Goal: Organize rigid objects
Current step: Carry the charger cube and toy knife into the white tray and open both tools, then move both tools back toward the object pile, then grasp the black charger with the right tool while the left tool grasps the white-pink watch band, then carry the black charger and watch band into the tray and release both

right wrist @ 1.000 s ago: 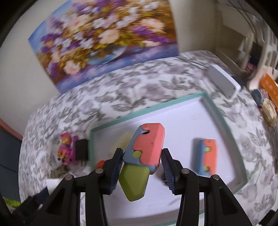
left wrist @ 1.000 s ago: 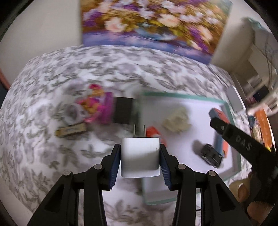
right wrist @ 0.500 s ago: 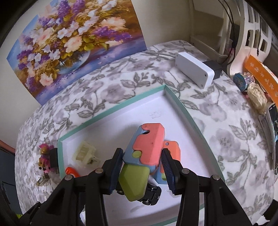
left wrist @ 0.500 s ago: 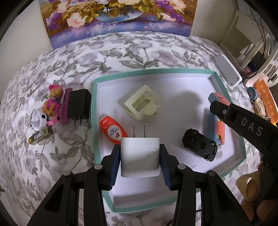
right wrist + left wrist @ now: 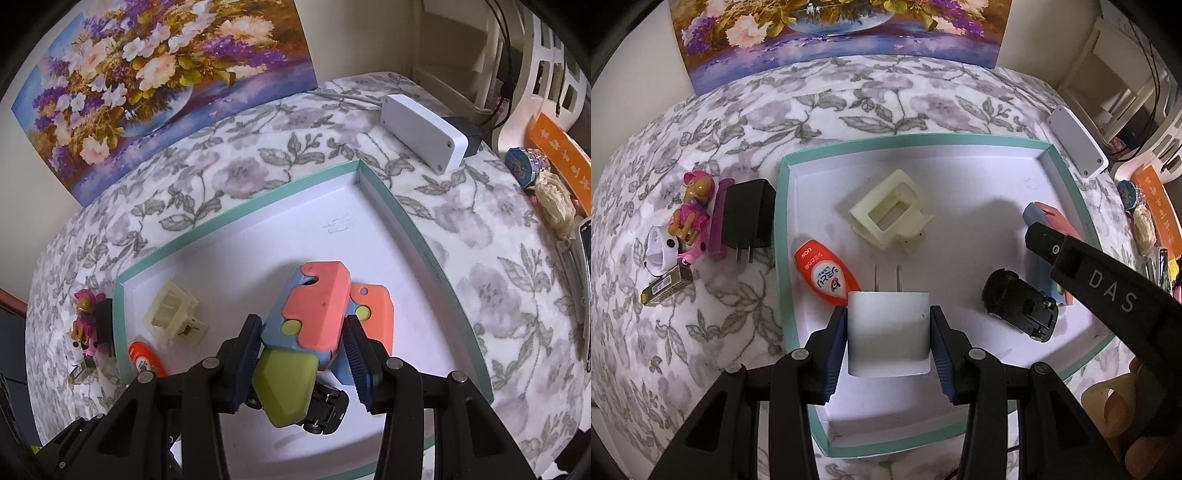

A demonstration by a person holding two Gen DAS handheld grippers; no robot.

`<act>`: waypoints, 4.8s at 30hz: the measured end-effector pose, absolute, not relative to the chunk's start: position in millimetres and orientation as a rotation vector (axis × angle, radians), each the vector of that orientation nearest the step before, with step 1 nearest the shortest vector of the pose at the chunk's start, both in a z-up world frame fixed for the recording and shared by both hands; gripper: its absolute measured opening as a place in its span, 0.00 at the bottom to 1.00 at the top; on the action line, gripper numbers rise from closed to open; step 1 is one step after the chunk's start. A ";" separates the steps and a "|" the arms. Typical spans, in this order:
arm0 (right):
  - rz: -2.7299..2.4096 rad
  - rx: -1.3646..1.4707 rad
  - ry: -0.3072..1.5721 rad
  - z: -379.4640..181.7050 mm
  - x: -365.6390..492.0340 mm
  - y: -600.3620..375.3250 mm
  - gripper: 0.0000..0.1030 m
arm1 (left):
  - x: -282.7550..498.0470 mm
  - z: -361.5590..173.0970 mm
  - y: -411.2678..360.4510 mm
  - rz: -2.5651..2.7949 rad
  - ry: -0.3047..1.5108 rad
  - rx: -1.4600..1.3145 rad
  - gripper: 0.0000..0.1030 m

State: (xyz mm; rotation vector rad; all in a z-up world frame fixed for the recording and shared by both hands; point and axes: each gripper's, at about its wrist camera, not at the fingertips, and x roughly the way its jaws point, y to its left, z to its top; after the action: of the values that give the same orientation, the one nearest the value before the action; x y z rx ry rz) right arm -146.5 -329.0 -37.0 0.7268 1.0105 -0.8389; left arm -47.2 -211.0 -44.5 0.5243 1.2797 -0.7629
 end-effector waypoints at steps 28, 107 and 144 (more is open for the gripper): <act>-0.829 0.702 1.025 -27.1 -135.4 -305.9 0.76 | 19.8 -14.1 -150.1 -0.559 1.281 0.339 0.78; -0.502 0.400 1.137 -79.5 66.6 -195.1 0.43 | 163.0 -73.5 -73.8 -0.379 1.412 -0.012 0.54; -0.744 0.630 1.068 -18.9 -32.5 -318.4 0.41 | 122.6 33.2 -108.6 -0.545 1.211 -0.028 0.54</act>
State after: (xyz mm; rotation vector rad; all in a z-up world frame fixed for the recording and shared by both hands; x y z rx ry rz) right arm -32.5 -318.4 -18.9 0.6297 1.0683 -0.7438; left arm 122.6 -108.6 33.2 -0.0277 1.2111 -0.5452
